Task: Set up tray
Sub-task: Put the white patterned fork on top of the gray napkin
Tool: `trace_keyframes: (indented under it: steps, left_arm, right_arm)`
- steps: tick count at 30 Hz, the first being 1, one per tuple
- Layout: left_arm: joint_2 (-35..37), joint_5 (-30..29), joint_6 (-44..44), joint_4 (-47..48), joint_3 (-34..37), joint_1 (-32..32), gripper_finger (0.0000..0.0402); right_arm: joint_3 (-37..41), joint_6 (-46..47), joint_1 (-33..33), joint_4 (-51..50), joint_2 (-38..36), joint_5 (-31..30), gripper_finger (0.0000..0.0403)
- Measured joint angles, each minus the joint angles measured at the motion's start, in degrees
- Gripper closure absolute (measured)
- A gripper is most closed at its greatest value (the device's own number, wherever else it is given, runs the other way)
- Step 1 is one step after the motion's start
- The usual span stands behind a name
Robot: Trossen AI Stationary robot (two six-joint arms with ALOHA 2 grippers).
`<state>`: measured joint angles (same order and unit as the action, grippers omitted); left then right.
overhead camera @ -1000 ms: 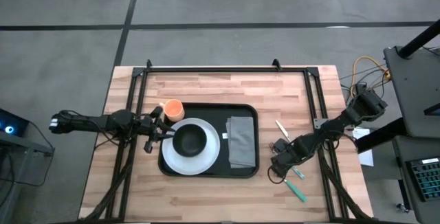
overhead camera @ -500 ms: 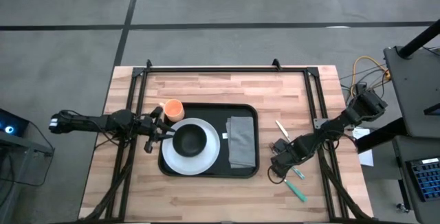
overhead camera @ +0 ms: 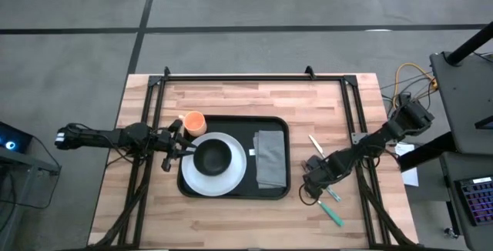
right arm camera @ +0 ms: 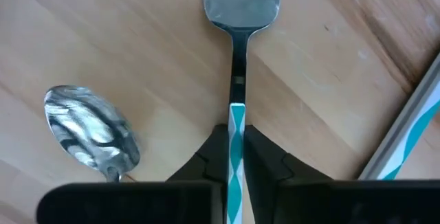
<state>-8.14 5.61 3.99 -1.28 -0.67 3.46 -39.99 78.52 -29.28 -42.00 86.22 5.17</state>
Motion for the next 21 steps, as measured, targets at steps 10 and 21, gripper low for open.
trace_keyframes:
  steps: [10,21]
  left_arm:
    - [0.0,0.0,0.0,0.0,0.0,0.0,0.0322]
    - [0.0,0.0,0.0,0.0,0.0,0.0,0.0322]
  right_arm:
    - [0.3,6.8,4.9,-0.6,-3.6,1.2,0.0388]
    - [-1.2,15.9,10.4,0.3,-5.7,3.0,0.0389]
